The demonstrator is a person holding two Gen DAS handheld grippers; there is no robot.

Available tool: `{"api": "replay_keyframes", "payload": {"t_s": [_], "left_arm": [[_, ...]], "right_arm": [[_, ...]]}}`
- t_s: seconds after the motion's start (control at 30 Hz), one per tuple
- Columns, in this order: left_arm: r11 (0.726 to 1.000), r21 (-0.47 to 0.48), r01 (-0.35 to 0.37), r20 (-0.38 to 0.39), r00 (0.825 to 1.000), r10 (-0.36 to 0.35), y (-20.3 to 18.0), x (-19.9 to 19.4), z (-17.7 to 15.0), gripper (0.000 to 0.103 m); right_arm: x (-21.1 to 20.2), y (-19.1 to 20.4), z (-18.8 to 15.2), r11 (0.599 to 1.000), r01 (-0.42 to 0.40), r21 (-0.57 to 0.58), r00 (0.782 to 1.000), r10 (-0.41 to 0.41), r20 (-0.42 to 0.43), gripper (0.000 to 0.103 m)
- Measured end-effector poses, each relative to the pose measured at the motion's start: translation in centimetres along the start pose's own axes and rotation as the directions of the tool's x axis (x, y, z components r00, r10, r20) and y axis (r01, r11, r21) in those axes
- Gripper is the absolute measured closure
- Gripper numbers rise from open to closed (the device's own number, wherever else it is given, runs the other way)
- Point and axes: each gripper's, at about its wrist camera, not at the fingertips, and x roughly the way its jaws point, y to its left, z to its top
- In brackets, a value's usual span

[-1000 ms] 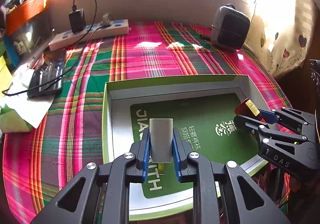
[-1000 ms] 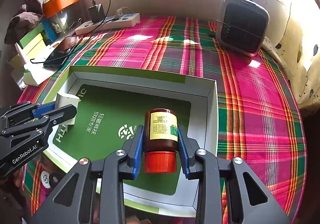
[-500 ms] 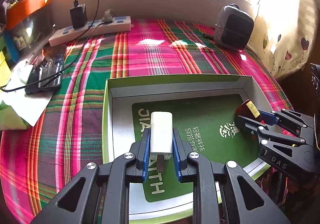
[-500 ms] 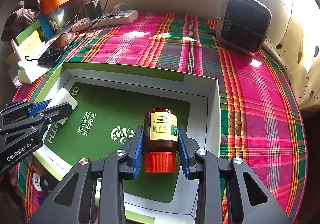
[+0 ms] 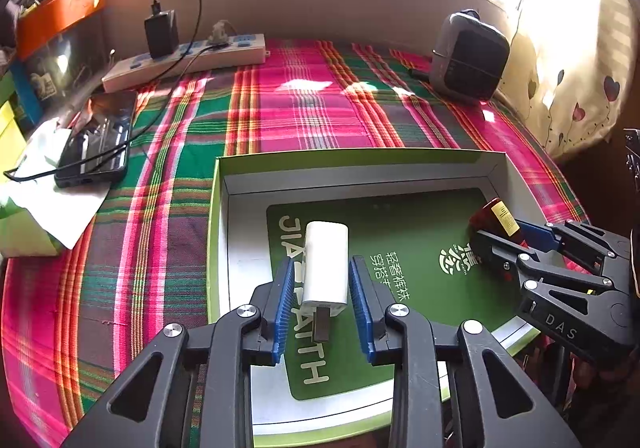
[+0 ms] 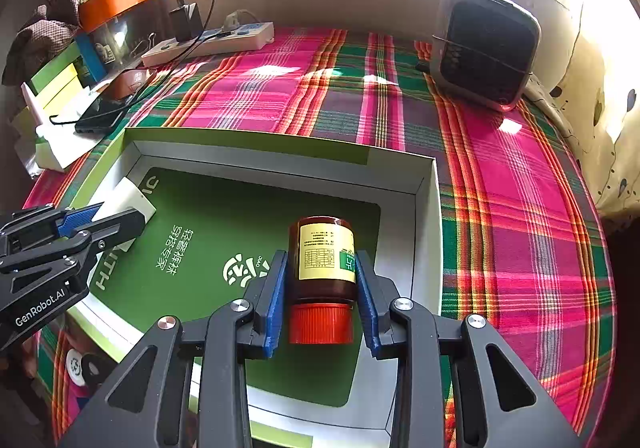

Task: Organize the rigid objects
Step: 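Open both tools to release the charger and bottle in the box, then move the left tool to the blue USB tester while the right tool grasps the black stapler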

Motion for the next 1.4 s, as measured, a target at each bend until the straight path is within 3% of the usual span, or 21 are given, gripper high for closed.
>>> {"api": "replay_keyframes", "payload": {"t_s": [0.17, 0.5, 0.9, 1.4], "left_arm": [[1.0, 0.003, -0.006, 0.01, 1.0, 0.006, -0.3, -0.7, -0.4, 0.071], [1.0, 0.007, 0.016, 0.065, 0.998, -0.016, -1.3, -3.5, -1.5, 0.064], [1.0, -0.01, 0.007, 0.129, 0.992, -0.006, -1.5, -7.4, -3.8, 0.061], [0.998, -0.055, 0.023, 0.134, 0.991, -0.015, -0.3, -10.2, -8.4, 0.06]], "right_arm": [[-0.6, -0.2, -0.3, 1.0, -0.019, 0.024, 1.0, 0.018, 0.022, 0.06], [-3.2, -0.6, -1.1, 0.998, -0.024, 0.063, 0.997, 0.018, 0.081, 0.053], [-6.1, -1.1, -3.4, 0.994, -0.009, 0.108, 0.993, -0.004, 0.122, 0.052], [-9.5, -1.8, -8.1, 0.984, 0.035, 0.175, 0.989, -0.059, 0.136, 0.051]]}}
